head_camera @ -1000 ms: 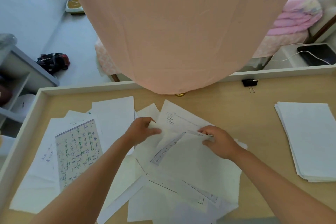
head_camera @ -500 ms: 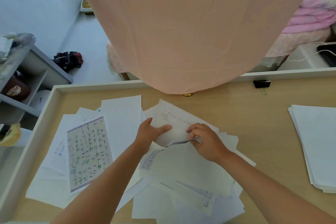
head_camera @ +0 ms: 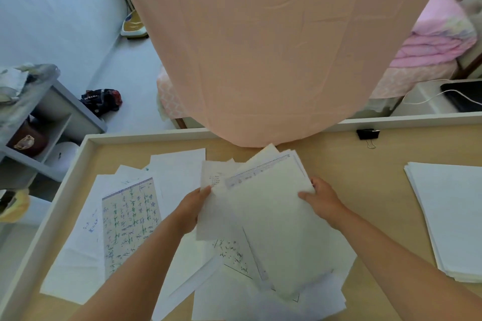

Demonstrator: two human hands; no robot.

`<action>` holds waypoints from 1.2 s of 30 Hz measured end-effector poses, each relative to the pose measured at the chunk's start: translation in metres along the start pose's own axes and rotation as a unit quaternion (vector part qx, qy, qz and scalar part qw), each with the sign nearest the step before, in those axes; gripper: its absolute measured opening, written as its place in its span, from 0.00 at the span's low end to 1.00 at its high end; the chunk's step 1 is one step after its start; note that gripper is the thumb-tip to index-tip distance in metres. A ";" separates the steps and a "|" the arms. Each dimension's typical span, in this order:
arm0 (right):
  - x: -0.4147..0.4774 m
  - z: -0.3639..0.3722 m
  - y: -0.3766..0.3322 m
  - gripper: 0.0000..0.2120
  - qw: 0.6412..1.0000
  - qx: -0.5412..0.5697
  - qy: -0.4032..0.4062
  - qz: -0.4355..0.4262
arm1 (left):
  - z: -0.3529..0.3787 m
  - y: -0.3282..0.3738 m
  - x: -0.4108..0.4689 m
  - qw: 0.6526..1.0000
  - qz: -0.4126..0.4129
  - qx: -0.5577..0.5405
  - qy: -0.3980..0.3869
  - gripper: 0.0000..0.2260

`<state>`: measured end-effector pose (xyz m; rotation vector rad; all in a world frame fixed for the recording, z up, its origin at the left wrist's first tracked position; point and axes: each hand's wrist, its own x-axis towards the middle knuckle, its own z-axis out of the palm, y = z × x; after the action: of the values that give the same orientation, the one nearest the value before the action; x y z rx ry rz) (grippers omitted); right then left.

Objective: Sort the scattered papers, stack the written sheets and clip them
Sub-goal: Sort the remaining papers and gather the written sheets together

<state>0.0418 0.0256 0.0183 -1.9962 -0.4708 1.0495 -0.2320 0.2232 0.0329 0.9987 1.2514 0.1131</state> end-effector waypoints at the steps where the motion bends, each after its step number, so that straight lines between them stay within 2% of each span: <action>1: 0.002 -0.005 0.006 0.10 0.999 0.019 0.027 0.022 | -0.004 -0.006 -0.001 1.000 -0.007 -0.020 -0.009 0.15; 5: -0.002 -0.006 0.020 0.07 0.991 0.076 0.071 0.089 | -0.004 -0.034 0.000 0.998 -0.034 -0.043 -0.027 0.14; 9: -0.006 0.018 0.030 0.07 0.983 0.079 0.106 0.126 | 0.013 -0.057 0.004 0.999 -0.033 0.005 -0.023 0.14; 13: -0.006 0.036 0.043 0.10 0.980 0.071 0.093 0.161 | 0.015 -0.075 0.012 0.998 -0.010 -0.034 0.060 0.12; 16: -0.006 0.035 0.053 0.08 0.967 0.100 0.140 0.187 | 0.003 -0.087 0.016 0.985 -0.039 -0.121 0.116 0.13; 21: -0.007 0.034 0.064 0.13 0.935 0.160 0.190 0.251 | -0.002 -0.093 -0.006 0.981 -0.095 -0.160 -0.051 0.12; 23: -0.010 0.038 0.064 0.13 0.934 0.162 0.176 0.264 | -0.009 -0.094 -0.008 0.981 -0.098 -0.157 -0.051 0.11; 26: -0.019 0.047 0.055 0.08 0.946 0.154 0.099 0.268 | -0.024 -0.094 0.001 0.990 -0.050 -0.129 0.001 0.13; 28: -0.021 0.051 0.051 0.11 0.953 0.144 0.058 0.262 | -0.027 -0.092 0.004 0.991 -0.037 -0.123 0.022 0.12; 29: -0.021 0.051 0.050 0.12 0.956 0.141 0.046 0.254 | -0.027 -0.091 0.005 0.993 -0.049 -0.101 0.019 0.12; 31: -0.020 0.046 0.049 0.14 0.962 0.125 0.045 0.239 | -0.029 -0.085 0.004 0.991 -0.127 -0.013 -0.037 0.14; 32: -0.020 0.042 0.048 0.14 0.963 0.118 0.054 0.237 | -0.033 -0.078 0.001 0.979 -0.181 0.044 -0.089 0.17; 34: -0.020 0.033 0.050 0.13 0.961 0.114 0.079 0.238 | -0.050 -0.055 0.000 0.926 -0.262 0.190 -0.194 0.25; 35: -0.021 0.030 0.052 0.12 0.960 0.112 0.090 0.240 | -0.058 -0.041 0.002 0.902 -0.265 0.268 -0.213 0.28; 36: -0.020 0.028 0.055 0.12 0.958 0.111 0.103 0.244 | -0.063 -0.027 0.006 0.892 -0.232 0.335 -0.196 0.27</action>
<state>0.0052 -0.0066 -0.0247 -2.0324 0.2597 1.1082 -0.2936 0.2459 0.0122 1.1915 1.1279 -0.9104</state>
